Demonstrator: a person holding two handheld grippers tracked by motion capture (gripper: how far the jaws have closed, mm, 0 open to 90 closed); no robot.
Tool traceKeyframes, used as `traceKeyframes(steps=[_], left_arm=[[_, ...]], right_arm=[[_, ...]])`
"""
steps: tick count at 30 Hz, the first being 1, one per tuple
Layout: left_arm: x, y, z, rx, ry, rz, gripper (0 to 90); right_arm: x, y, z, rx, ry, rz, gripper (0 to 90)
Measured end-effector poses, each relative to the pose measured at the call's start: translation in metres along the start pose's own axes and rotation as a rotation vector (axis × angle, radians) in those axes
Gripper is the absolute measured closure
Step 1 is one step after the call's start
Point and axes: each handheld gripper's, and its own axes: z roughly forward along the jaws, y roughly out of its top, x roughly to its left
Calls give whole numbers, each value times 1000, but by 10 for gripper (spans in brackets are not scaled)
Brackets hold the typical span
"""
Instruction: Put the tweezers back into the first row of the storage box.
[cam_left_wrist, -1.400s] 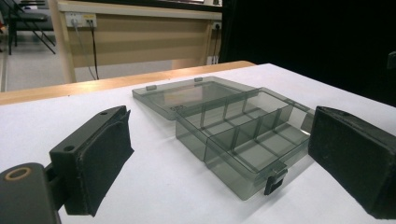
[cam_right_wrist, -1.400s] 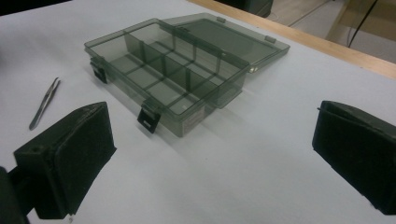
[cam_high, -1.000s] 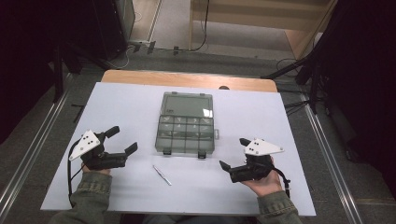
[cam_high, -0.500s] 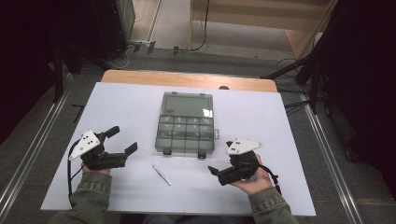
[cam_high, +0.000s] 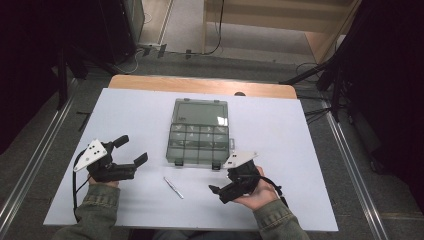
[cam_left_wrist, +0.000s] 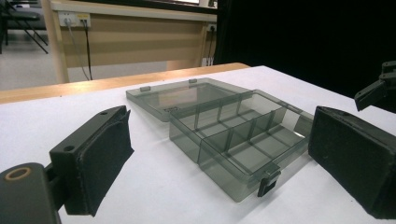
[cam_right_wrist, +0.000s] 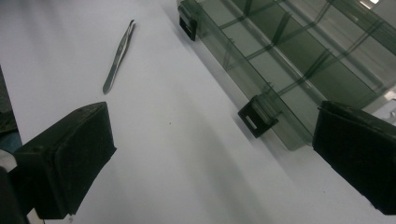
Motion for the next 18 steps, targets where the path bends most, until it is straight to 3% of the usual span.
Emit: traceKeyframes(steps=[18], left_arm=[[1,0,-1,1,3,-3,57]], right_arm=[[24,27,33,134,90,-70,0]])
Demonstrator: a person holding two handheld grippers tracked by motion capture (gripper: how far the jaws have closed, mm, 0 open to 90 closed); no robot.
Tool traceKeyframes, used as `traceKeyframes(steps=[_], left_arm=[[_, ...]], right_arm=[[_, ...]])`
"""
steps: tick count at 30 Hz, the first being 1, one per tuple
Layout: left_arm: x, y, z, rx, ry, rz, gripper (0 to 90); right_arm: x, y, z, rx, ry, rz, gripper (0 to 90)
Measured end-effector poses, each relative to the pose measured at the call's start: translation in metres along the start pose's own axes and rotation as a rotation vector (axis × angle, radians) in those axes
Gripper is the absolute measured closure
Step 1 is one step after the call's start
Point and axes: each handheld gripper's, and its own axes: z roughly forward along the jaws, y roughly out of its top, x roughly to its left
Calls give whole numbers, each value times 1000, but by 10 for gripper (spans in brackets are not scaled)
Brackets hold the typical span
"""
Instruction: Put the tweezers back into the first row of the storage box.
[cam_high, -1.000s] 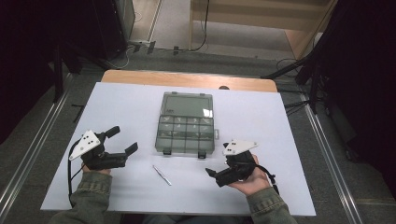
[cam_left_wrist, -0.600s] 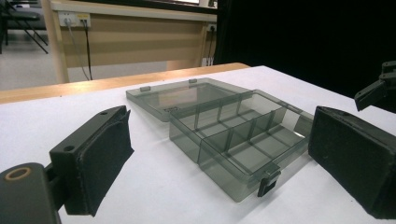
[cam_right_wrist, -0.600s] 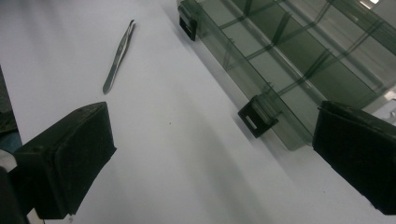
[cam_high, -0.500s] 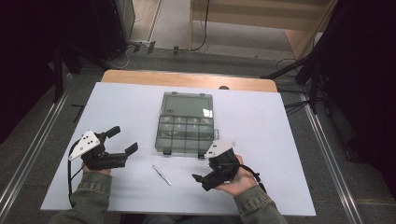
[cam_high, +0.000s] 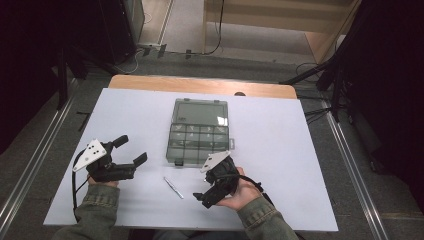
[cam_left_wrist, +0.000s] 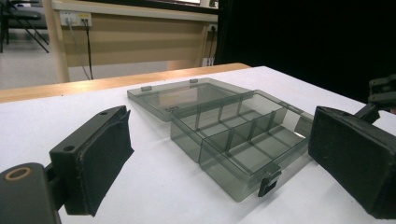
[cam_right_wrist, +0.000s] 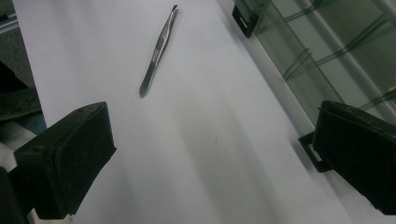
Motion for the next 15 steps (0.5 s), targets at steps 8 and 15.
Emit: traceKeyframes(steps=[8,15], left_arm=[[0,0,0,-1,-2,-4,58],[0,0,0,0,-2,-6,58]], right_arm=[[3,12,14,60,26,-12,0],[9,30,27,180,31,-11,0]])
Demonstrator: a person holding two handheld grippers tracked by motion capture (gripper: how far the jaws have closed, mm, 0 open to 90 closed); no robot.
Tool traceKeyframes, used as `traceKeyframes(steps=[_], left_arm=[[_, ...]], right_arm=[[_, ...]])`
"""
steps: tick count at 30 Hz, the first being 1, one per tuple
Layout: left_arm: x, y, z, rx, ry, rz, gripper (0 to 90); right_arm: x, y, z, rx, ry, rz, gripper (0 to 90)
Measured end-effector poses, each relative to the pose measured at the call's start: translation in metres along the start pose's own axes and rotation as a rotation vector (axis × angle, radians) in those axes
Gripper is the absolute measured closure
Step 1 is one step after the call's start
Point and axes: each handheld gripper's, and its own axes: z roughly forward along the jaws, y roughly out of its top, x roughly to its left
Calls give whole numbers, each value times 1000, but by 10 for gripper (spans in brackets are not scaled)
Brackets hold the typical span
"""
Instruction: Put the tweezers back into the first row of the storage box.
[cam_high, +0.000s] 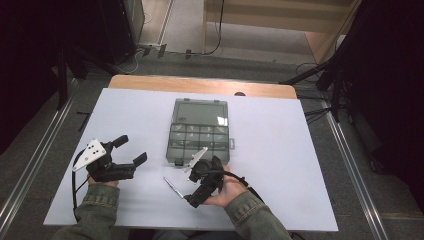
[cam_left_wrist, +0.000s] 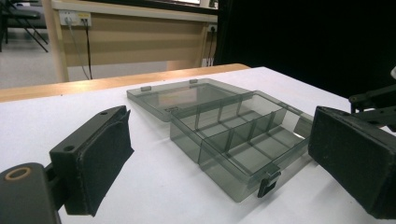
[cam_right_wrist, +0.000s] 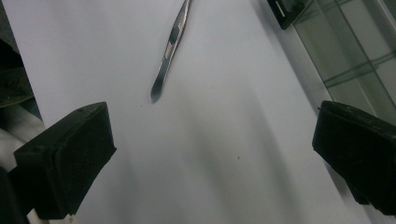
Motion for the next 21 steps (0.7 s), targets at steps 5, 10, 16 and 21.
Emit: traceKeyframes(steps=[5,10,16,21], left_arm=[[0,0,1,-2,-4,-3,57],[0,0,1,-1,-3,-4,58],[0,0,1,-1,-5,-5,57],[0,0,1,-3,-4,-7,57]], right_arm=[[4,13,8,35,4,10,0],[10,26,18,81,-8,24,0],[13,38,24,136,-20,50,25],[14,47,30,171,-27,63,78]])
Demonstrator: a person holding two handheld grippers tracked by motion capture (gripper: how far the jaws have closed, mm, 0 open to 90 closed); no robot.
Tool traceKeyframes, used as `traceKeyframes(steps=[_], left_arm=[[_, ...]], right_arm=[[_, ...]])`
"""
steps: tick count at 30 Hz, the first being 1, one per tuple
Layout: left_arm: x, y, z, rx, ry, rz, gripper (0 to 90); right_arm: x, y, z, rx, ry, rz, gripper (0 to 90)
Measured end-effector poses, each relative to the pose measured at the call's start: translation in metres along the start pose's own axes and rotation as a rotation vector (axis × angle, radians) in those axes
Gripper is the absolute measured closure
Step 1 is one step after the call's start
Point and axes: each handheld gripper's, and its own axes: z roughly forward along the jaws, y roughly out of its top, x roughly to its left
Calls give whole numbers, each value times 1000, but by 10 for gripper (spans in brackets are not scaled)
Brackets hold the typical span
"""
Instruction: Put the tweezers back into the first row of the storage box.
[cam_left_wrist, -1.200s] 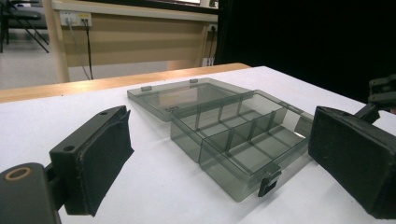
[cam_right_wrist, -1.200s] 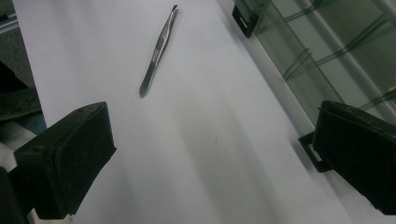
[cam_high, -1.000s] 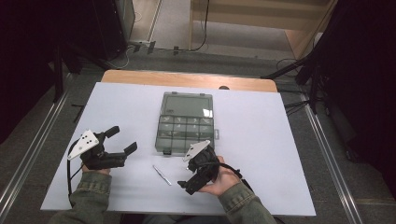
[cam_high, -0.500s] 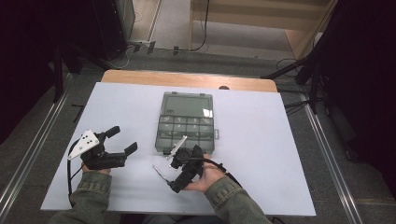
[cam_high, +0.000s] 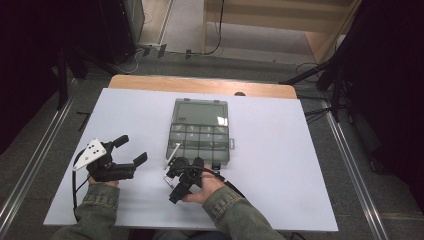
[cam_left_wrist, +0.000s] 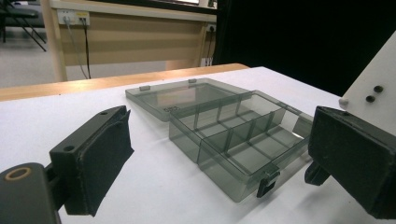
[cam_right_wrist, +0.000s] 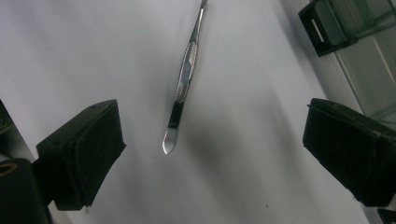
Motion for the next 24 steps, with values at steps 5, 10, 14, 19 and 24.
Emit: traceKeyframes(steps=[5,10,14,19,24], left_arm=[[0,0,0,-2,-2,-3,58],[0,0,0,-2,-3,-5,58],[1,0,0,-1,-4,-8,57],[0,0,0,-1,-12,-4,57],[0,0,0,-2,-10,-8,57]], right_arm=[[4,12,4,33,-31,25,196],[6,20,7,47,-22,31,258],[11,28,10,60,7,17,431],[16,32,15,86,3,30,618],[16,34,15,135,-25,77,834]])
